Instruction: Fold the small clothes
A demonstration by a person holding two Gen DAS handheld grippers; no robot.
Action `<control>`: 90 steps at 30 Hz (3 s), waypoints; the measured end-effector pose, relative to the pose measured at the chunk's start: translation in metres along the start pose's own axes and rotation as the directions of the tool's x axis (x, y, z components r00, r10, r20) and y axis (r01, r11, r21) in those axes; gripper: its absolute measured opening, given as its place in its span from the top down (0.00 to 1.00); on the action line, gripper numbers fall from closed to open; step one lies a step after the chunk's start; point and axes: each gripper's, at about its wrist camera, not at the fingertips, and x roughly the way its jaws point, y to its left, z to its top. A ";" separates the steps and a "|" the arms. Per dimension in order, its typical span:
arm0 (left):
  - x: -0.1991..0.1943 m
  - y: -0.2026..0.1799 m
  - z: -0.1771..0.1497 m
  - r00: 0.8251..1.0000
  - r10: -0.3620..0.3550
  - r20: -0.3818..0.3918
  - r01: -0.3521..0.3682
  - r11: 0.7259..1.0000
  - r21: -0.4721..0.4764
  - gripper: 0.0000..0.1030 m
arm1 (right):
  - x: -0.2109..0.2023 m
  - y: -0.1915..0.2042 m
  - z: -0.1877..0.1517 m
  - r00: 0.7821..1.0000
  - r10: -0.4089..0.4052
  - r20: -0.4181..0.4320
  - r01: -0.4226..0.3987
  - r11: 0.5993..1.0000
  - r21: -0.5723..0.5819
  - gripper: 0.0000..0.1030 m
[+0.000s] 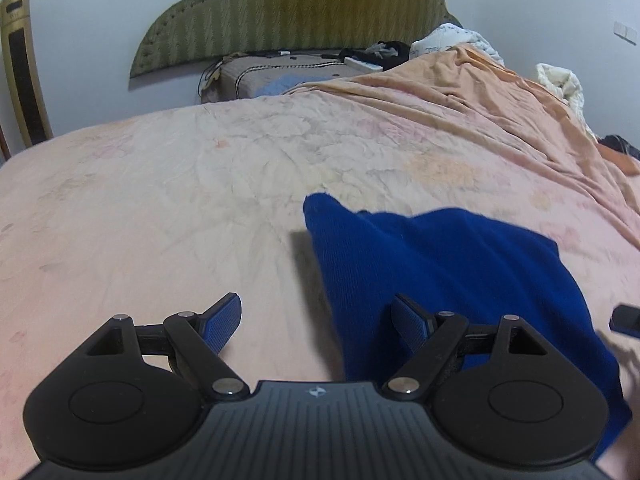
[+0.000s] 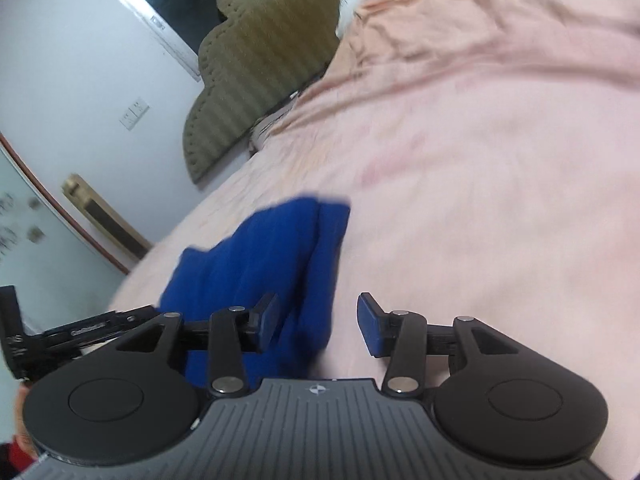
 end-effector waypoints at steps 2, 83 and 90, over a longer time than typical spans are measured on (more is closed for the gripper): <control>0.012 0.002 0.006 1.000 -0.015 -0.007 0.015 1.000 -0.025 0.20 | 0.018 0.005 0.021 1.000 0.008 -0.021 -0.009 0.999 -0.046 0.56; -0.114 -0.013 -0.141 0.979 0.132 0.155 -0.158 0.972 0.174 0.14 | -0.022 0.009 -0.071 0.988 0.069 -0.136 -0.073 0.997 -0.023 0.82; -0.136 -0.022 -0.095 0.956 0.080 0.282 -0.122 0.983 0.135 0.13 | -0.013 0.052 -0.038 0.999 0.028 -0.033 -0.035 0.966 -0.256 0.80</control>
